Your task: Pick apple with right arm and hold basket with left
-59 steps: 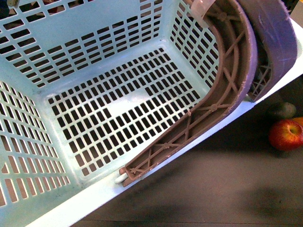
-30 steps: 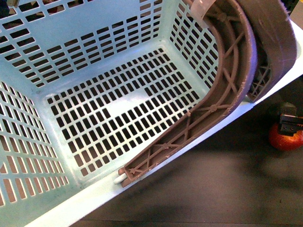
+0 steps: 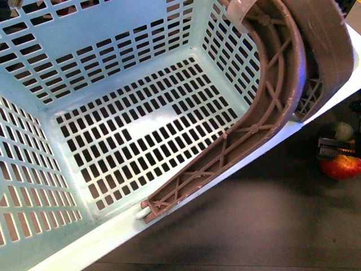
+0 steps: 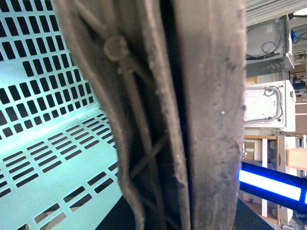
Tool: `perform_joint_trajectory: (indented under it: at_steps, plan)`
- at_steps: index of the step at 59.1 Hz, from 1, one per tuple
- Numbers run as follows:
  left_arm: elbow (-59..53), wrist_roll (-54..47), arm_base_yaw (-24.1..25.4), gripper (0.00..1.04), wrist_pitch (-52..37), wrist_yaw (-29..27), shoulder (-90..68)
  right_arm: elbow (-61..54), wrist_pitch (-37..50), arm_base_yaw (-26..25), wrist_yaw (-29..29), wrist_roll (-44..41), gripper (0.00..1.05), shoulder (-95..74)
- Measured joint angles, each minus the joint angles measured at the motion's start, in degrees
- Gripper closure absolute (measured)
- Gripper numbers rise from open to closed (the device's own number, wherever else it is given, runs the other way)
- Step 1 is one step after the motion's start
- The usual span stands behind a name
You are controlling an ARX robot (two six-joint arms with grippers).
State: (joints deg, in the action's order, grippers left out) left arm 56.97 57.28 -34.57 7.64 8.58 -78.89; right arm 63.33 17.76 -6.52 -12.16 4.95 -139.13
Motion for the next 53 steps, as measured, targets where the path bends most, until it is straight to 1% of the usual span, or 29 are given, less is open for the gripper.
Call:
perform_joint_trajectory:
  at_steps: [27,31,35,45,53]
  plan:
    - [0.0,0.0,0.0,0.88,0.0,-0.02,0.0,6.14,-2.27,-1.11,1.01,0.9,0.09,-4.44]
    - [0.0,0.0,0.0,0.88,0.0,-0.02,0.0,6.34,-2.27,-1.18,1.11,1.18,0.15,-4.72]
    - [0.0,-0.02,0.0,0.88,0.0,-0.02,0.0,6.32,-2.03,-1.27,1.29,1.38,0.25,-4.85]
    - [0.0,0.0,0.0,0.88,0.0,0.0,0.0,4.68,0.22,-1.4,1.66,1.27,0.26,-4.59]
    - [0.0,-0.04,0.0,0.88,0.0,-0.04,0.0,-0.11,3.26,-1.9,2.86,0.0,0.26,-1.73]
